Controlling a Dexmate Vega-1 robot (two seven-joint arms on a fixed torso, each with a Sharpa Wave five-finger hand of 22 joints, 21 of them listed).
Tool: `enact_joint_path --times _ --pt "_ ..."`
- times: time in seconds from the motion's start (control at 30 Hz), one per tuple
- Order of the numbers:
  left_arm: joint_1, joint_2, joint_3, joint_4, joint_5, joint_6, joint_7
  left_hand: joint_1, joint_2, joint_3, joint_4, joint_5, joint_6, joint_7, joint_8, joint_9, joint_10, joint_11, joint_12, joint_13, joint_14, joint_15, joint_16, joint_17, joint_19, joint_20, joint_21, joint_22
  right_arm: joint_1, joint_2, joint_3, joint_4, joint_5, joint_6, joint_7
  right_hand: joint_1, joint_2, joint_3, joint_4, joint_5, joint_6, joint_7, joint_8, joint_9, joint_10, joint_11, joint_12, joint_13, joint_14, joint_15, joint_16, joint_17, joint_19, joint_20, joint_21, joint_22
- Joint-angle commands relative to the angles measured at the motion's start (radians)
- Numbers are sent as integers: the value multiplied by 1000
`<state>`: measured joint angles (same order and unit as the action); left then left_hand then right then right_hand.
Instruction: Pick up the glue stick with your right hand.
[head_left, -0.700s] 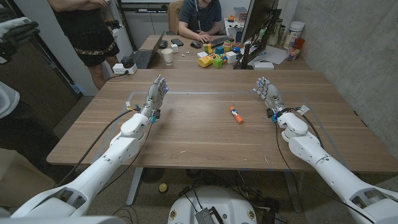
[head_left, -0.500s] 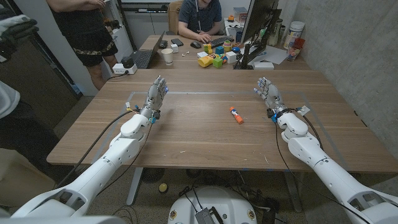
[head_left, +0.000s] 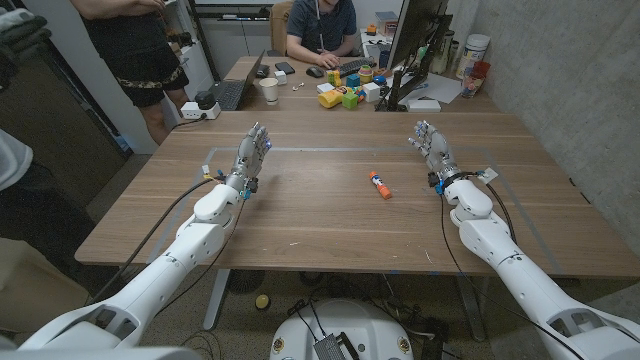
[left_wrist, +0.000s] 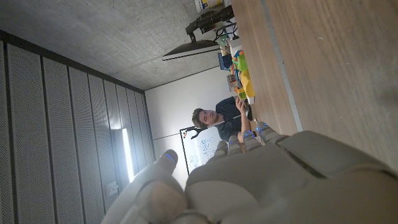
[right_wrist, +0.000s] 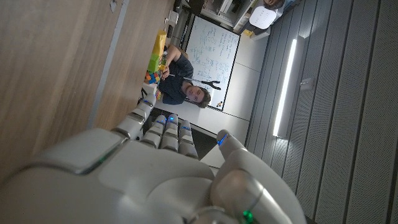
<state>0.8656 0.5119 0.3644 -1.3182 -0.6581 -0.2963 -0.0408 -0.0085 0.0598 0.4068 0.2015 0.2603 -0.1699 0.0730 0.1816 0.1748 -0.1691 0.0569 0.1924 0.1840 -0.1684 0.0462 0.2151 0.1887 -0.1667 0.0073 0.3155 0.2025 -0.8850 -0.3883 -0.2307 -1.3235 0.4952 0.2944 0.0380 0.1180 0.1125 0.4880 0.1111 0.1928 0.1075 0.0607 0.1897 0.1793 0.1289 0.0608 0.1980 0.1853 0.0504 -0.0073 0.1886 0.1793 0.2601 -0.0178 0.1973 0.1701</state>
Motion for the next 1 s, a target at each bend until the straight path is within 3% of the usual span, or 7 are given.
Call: enact_joint_path --times 0.03,0.63,1.0 --pt "-8 -8 1 17 -2 -6 -11 0 128 5 0 3 -90 4 4 3 -151 6 4 2 -215 2 6 1 -74 3 2 4 -14 5 27 -41 -73 42 -46 14 26 5 -9 2 19 -3 10 5 14 -2 7 4 11 0 7 2 10 1 8 5" --pt "-23 -15 2 40 -3 -7 -23 -1 127 2 0 3 -89 3 4 3 -150 8 3 2 -214 2 5 1 -74 5 1 4 -106 -81 22 -192 -279 190 -357 33 35 8 -26 2 48 -15 17 6 44 -8 13 5 37 -9 13 0 22 -5 11 5" --pt "-32 -21 4 54 -2 -10 -30 -1 127 0 0 4 -89 4 4 3 -149 8 3 2 -214 3 4 1 -74 5 1 4 -120 -178 -37 -262 -456 171 -621 44 49 16 -30 2 67 -14 20 6 63 -6 16 5 56 -7 17 1 33 -2 13 5"
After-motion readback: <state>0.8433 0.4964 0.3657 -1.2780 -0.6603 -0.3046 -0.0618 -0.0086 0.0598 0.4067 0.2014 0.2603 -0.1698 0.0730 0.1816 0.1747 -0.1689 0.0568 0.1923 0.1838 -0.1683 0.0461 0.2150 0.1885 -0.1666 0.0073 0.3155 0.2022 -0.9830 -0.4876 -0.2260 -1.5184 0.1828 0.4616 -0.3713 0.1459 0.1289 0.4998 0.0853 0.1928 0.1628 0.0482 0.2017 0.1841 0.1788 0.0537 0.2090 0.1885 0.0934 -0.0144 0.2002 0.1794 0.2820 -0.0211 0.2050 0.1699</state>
